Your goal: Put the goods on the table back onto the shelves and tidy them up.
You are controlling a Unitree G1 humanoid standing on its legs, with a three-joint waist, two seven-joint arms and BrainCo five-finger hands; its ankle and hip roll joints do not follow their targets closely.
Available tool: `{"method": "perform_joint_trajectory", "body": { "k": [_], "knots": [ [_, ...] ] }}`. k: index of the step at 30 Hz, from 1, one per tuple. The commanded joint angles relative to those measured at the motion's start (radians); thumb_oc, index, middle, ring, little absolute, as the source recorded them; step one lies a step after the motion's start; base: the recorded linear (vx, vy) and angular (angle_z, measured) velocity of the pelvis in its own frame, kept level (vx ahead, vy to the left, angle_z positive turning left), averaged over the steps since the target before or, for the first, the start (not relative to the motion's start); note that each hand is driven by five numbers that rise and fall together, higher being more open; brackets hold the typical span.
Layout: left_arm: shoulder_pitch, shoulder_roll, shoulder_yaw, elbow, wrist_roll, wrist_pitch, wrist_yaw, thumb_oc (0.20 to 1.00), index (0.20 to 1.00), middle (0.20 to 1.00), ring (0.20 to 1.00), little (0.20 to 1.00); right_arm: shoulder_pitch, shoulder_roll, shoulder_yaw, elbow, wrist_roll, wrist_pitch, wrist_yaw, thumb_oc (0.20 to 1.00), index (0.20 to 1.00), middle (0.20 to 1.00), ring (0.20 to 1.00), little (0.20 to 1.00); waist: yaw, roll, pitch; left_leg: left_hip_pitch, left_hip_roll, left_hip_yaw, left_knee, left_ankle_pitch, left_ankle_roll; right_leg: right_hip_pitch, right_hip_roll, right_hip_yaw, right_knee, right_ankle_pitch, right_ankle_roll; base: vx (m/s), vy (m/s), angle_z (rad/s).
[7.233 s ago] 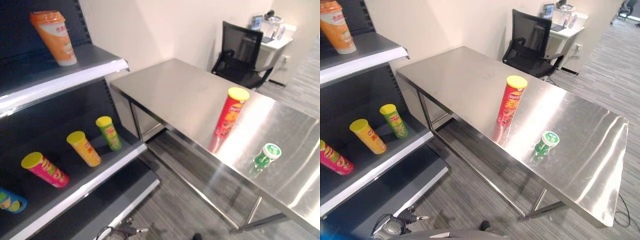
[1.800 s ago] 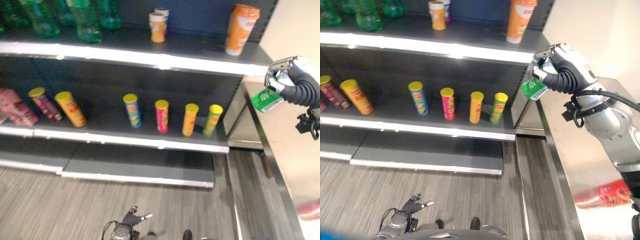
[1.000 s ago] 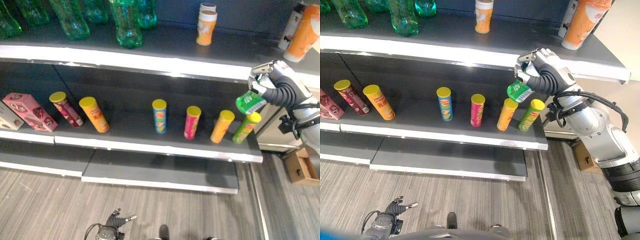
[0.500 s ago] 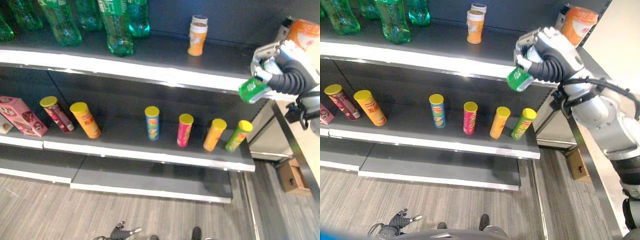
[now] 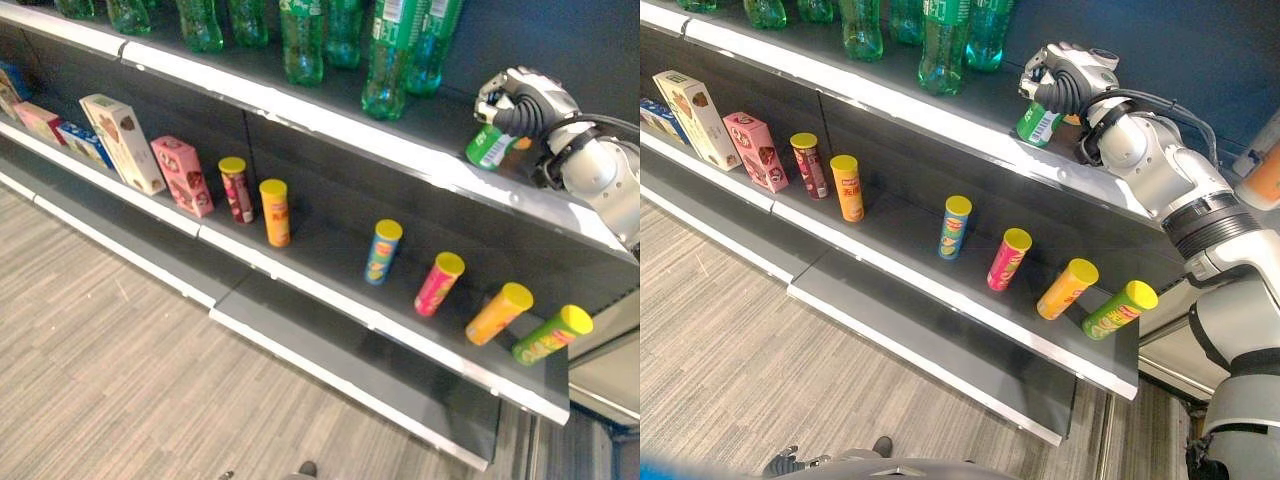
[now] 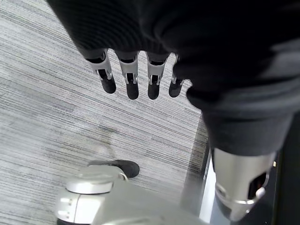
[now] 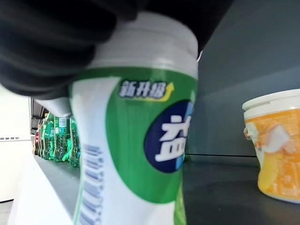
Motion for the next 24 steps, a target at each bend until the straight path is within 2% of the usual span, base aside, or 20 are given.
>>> {"method": "perform_joint_trajectory", "body": {
  "k": [1,13,24],
  "knots": [
    [-0.069,0.025,-0.018,0.026,-0.048,-0.034,0.012,1.0,1.0,1.0,1.0,1.0,-0.04,-0.068,-0.002,-0.012,0.029,0.006,-0.02,0.2,0.2,0.2,0.2,0.2,-0.013,-0.019,0.018,0.038,0.018,0.077,0.009,-0.11,-0.026,0.069,-0.001,0.031,0.014,-0.146,0.029,0.01,0.006,0.07],
    [-0.069,0.031,-0.031,-0.008,-0.038,-0.036,0.005,1.0,1.0,1.0,1.0,1.0,-0.023,-0.092,0.0,-0.019,0.009,0.005,-0.017,0.2,0.2,0.2,0.2,0.2,-0.037,-0.022,0.026,0.049,0.019,0.093,0.009,-0.12,-0.02,0.071,0.002,0.046,0.014,-0.143,0.028,0.0,0.006,-0.03],
    [-0.069,0.039,-0.036,-0.021,-0.034,-0.038,-0.001,1.0,1.0,1.0,1.0,1.0,-0.037,-0.099,0.022,-0.011,0.009,0.001,-0.008,0.2,0.2,0.2,0.2,0.2,-0.039,-0.032,0.034,0.048,0.022,0.097,0.009,-0.12,-0.018,0.065,0.004,0.049,0.014,-0.143,0.027,0.0,0.001,-0.01]
  ]
}}
